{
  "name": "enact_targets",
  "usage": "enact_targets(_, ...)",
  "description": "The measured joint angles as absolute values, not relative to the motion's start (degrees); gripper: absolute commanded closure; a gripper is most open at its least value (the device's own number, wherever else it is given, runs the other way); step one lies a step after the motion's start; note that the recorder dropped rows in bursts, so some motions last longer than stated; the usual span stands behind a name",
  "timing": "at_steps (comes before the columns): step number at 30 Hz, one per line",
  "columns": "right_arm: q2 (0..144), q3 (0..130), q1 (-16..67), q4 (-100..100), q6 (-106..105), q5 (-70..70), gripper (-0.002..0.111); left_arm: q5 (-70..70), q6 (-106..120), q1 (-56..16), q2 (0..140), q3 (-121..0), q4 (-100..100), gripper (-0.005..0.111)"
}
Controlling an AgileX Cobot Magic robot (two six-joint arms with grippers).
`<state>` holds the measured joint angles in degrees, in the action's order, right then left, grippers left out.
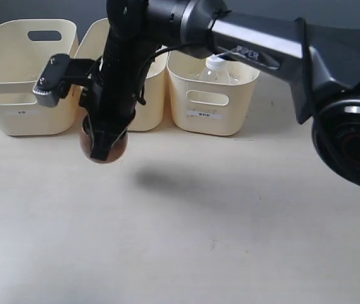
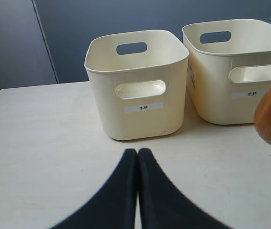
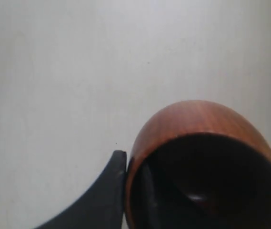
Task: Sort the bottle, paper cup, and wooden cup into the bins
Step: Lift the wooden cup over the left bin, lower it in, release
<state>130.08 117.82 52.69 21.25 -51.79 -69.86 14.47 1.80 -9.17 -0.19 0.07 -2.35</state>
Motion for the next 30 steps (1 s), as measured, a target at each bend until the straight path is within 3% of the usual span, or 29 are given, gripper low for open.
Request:
enact_targets(12,122.9,118.6,52.7,34.1,-59.7,-56.4,0.109,14.5,1.8,-9.2,-0.2,0.1,-2.3,0.107)
enact_targets(30,130.3,134.2,46.9,38.4,-60.6,-54.9,0.109,14.5,1.8,-9.2,-0.2,0.1,-2.3,0.107)
